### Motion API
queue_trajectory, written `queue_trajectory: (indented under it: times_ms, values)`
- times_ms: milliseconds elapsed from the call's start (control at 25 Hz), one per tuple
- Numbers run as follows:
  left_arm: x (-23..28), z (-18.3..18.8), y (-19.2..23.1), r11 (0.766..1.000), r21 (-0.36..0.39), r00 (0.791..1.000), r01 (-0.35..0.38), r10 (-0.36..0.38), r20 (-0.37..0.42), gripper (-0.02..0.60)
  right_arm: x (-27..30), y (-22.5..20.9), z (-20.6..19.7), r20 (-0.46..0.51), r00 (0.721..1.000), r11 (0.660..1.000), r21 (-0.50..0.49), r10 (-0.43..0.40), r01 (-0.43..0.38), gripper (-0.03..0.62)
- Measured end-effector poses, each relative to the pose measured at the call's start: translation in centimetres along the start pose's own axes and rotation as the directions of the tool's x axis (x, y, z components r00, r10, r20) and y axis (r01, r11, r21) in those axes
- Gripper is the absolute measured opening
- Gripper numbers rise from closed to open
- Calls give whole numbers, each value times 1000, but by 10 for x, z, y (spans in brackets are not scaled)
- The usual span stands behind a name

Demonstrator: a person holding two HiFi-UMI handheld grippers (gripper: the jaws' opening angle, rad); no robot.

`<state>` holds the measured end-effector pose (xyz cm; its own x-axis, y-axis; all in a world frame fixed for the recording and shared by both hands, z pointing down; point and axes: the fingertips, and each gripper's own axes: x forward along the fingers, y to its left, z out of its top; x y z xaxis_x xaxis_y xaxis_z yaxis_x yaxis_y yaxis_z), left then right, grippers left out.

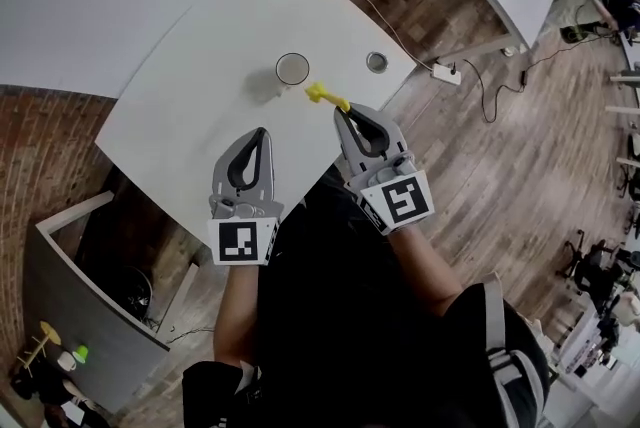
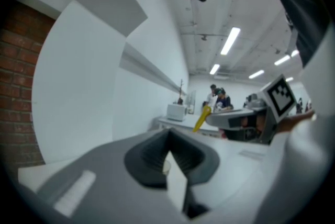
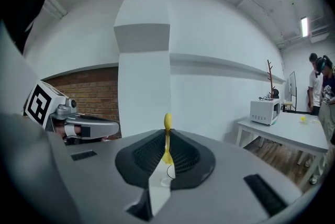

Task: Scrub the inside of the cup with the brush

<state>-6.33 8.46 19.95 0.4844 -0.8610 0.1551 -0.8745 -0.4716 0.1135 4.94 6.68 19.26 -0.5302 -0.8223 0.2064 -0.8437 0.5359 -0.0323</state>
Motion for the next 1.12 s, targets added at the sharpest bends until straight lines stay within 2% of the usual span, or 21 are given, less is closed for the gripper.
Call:
queue_trajectory:
  times_ms: [440, 600, 760, 1120]
  values:
    - [-26, 27, -17, 998, 47, 997, 45, -48, 63, 3, -31, 23, 20, 43, 999, 999, -23, -22, 23, 25]
    - [-32, 29, -16, 998, 38, 997, 48, -50, 56, 3, -37, 30, 23, 55, 998, 1000, -19, -24, 25, 25]
    - [-34, 31, -19, 996, 67, 997, 61, -65, 52, 3, -42, 32, 29, 66, 998, 999, -20, -26, 28, 25]
    - [-36, 30, -24, 995, 76, 996, 71, -74, 48, 3, -49, 32, 32, 80, 996, 999, -18, -35, 36, 25]
